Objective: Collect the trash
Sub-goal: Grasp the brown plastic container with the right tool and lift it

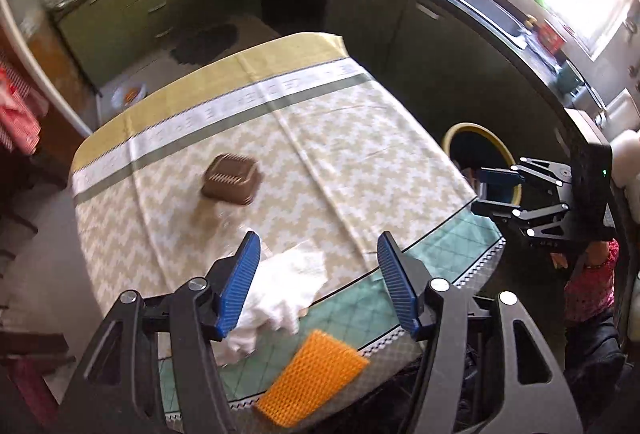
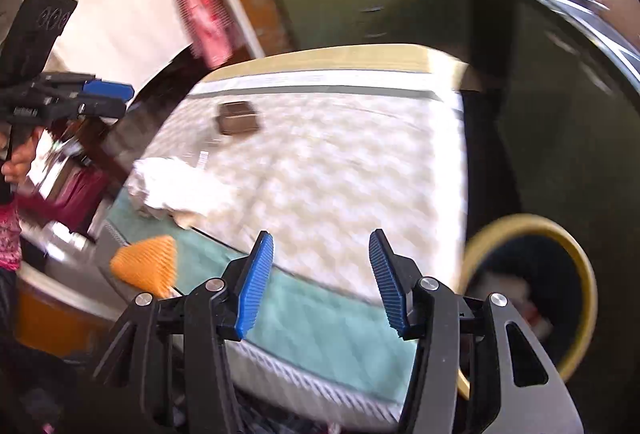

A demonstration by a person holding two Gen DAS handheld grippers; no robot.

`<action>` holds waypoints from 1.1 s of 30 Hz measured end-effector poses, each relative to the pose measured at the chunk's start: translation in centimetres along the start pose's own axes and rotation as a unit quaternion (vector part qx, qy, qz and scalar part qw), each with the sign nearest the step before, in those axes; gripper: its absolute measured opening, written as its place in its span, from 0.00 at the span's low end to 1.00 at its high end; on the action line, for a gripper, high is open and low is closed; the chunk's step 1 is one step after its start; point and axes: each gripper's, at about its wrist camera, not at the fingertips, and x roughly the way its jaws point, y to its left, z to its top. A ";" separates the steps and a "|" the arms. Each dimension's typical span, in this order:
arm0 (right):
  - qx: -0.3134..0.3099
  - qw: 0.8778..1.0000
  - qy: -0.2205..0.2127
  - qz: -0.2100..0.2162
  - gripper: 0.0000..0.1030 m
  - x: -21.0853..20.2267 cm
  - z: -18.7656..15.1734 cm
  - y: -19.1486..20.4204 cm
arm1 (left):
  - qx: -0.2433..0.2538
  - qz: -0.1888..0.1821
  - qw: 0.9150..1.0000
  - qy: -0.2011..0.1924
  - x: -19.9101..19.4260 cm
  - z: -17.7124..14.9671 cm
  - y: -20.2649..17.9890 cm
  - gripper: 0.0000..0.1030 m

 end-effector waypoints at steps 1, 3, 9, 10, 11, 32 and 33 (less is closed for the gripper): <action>-0.008 0.999 0.015 0.029 0.49 1.9 1.8 1.0 | -0.020 0.005 1.000 0.003 -0.2 -1.0 2.0 0.56; -0.011 0.997 0.039 0.072 0.58 5.6 5.5 2.3 | -0.044 0.009 0.999 0.010 -0.4 -2.8 4.5 0.56; -0.050 0.991 0.100 0.074 0.70 14.4 13.9 4.8 | -0.077 0.007 0.997 0.017 -0.8 -5.7 9.3 0.56; -0.057 0.989 0.115 0.073 0.71 15.6 14.7 5.0 | -0.078 0.006 0.997 0.019 -0.7 -5.9 9.6 0.56; -0.060 0.988 0.122 0.067 0.71 16.6 15.1 5.0 | -0.078 0.004 0.997 0.021 -0.6 -6.1 9.9 0.56; -0.059 0.972 0.206 0.097 0.66 25.5 16.3 4.8 | -0.082 -0.011 0.995 0.054 3.1 -5.1 11.9 0.57; -0.057 0.974 0.200 0.091 0.64 25.4 16.3 4.7 | -0.083 -0.010 0.995 0.057 3.4 -4.9 11.9 0.57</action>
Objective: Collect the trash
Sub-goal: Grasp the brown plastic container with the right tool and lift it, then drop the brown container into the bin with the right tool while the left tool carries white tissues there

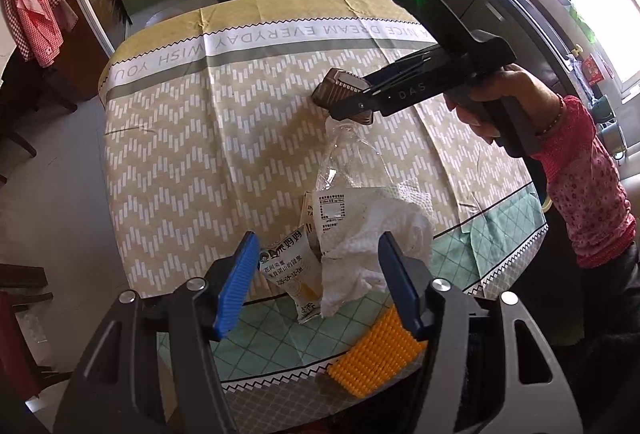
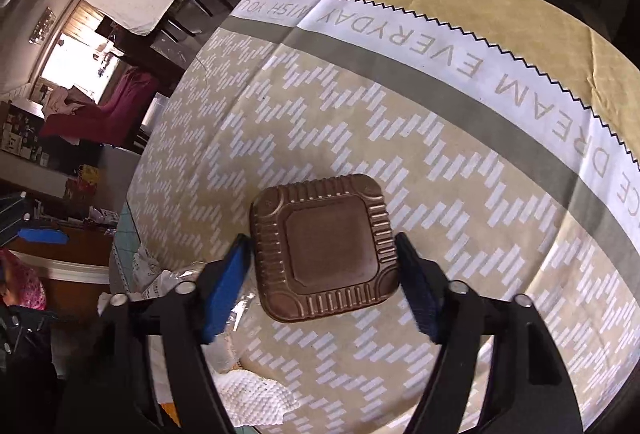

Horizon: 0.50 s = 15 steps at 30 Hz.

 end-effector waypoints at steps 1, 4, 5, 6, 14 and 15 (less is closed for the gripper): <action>-0.003 1.000 -0.005 -0.009 0.63 -0.2 -0.2 0.2 | -0.002 0.001 1.000 0.002 0.3 0.2 0.0 0.58; -0.002 1.000 -0.020 -0.011 0.63 -1.7 -1.4 0.7 | 0.004 -0.002 1.000 0.012 1.2 0.8 -0.4 0.58; 0.000 1.000 -0.028 -0.010 0.63 -2.4 -1.9 0.8 | 0.010 -0.005 1.000 0.016 1.5 0.8 -0.7 0.59; 0.002 0.999 -0.036 -0.009 0.63 -3.2 -2.6 1.0 | 0.015 -0.008 1.000 0.021 1.8 0.9 -1.0 0.59; 0.022 0.996 -0.086 -0.010 0.63 -10.1 -12.2 1.7 | 0.070 -0.020 0.996 0.054 3.9 -0.1 -5.1 0.65; 0.025 0.995 -0.093 -0.013 0.63 -10.9 -13.6 1.8 | 0.073 -0.019 0.995 0.059 4.3 -0.1 -5.4 0.64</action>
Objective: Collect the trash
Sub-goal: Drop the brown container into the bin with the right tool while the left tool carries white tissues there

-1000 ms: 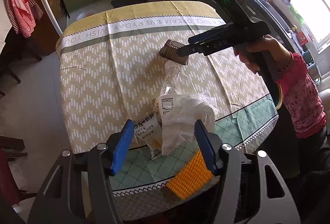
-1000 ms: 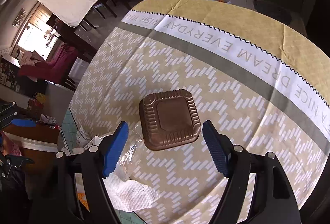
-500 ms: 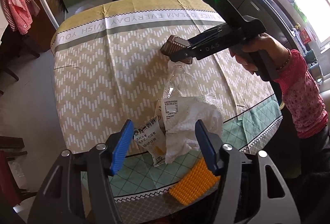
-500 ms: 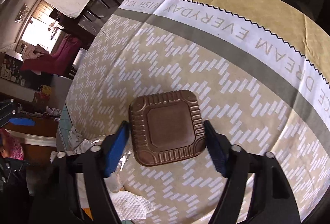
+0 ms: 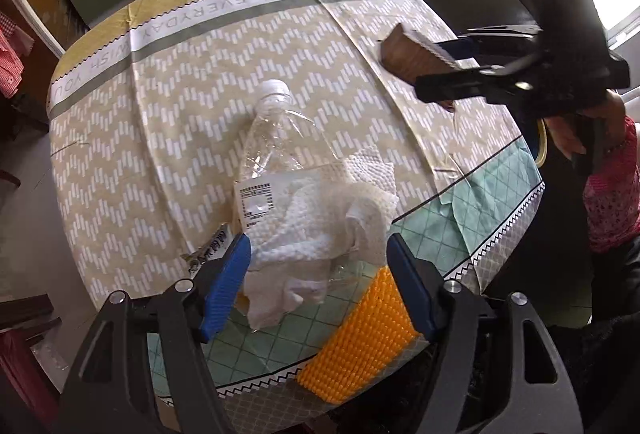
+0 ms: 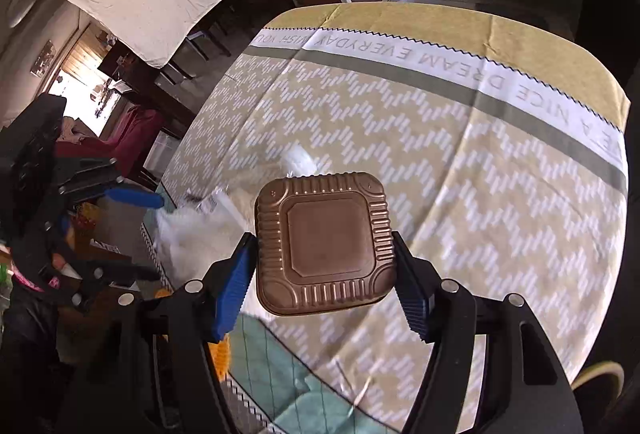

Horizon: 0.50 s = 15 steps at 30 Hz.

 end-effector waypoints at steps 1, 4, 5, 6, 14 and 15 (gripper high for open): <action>0.004 1.000 -0.007 -0.005 0.63 -0.9 -1.2 -0.2 | 0.001 0.004 1.000 0.005 0.4 0.1 -0.2 0.62; 0.022 0.999 -0.031 -0.015 0.64 -3.8 -4.9 -0.8 | -0.009 0.004 1.000 0.020 1.4 0.3 -0.2 0.35; 0.030 0.998 -0.040 -0.023 0.64 -4.8 -6.2 -1.2 | -0.016 0.000 1.000 0.020 1.4 0.4 -0.1 0.29; 0.037 0.998 -0.048 -0.030 0.64 -5.7 -7.3 -1.6 | -0.019 0.001 1.000 0.019 1.4 0.5 -0.1 0.25; 0.141 0.977 -0.131 -0.098 0.64 -12.8 -16.9 -7.2 | 0.003 -0.001 0.999 -0.032 -1.8 1.0 -2.4 0.08; 0.160 0.971 -0.139 -0.114 0.64 -13.5 -18.1 -8.2 | 0.008 -0.002 0.999 -0.041 -2.5 1.1 -3.0 0.08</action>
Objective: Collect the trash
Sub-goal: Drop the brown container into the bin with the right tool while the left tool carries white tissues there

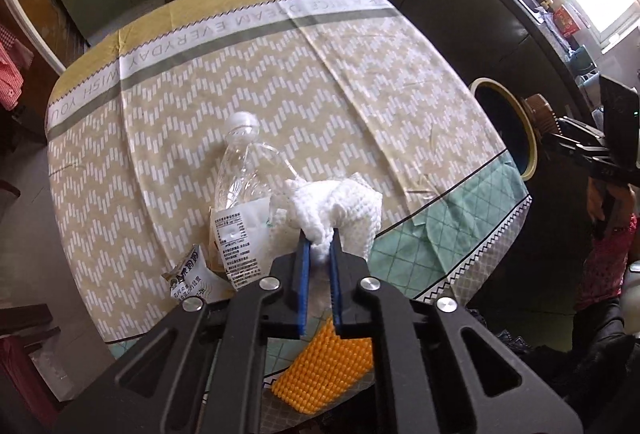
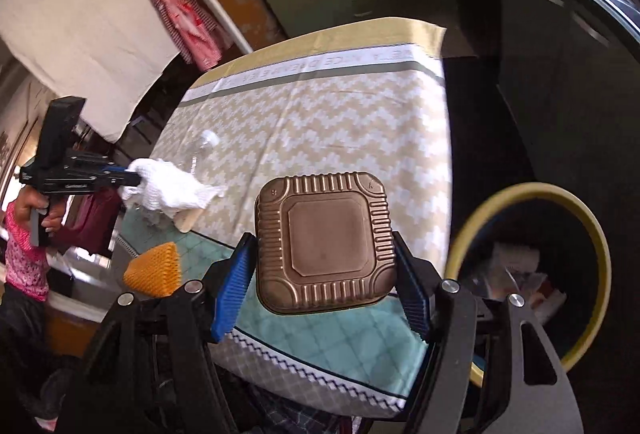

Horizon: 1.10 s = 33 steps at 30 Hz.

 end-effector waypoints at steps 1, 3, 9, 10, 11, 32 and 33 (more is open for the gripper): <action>0.017 1.000 -0.007 -0.020 0.64 -0.4 -0.5 -1.4 | 0.007 -0.002 1.000 -0.010 -0.7 0.2 -0.6 0.08; 0.042 0.997 -0.015 -0.067 0.64 -1.0 -1.7 -4.1 | 0.019 -0.005 0.999 -0.025 -1.9 0.7 -1.8 0.08; 0.106 0.980 -0.006 -0.167 0.64 -0.1 -4.3 -12.3 | 0.054 -0.026 0.997 -0.048 -3.9 2.5 -6.2 0.08; 0.116 0.978 -0.003 -0.174 0.64 0.3 -4.5 -13.4 | 0.059 -0.029 0.997 -0.049 -4.0 2.8 -7.0 0.08; 0.123 0.976 -0.006 -0.183 0.65 0.7 -4.7 -14.3 | 0.064 -0.031 0.996 -0.049 -4.0 3.1 -7.8 0.08; 0.223 0.955 -0.131 -0.143 0.76 -10.3 -16.9 -16.3 | 0.240 -0.101 0.965 0.020 9.7 14.3 -32.4 0.09; 0.227 0.954 -0.131 -0.144 0.76 -10.7 -17.5 -16.4 | 0.243 -0.097 0.965 0.022 10.8 14.7 -33.3 0.11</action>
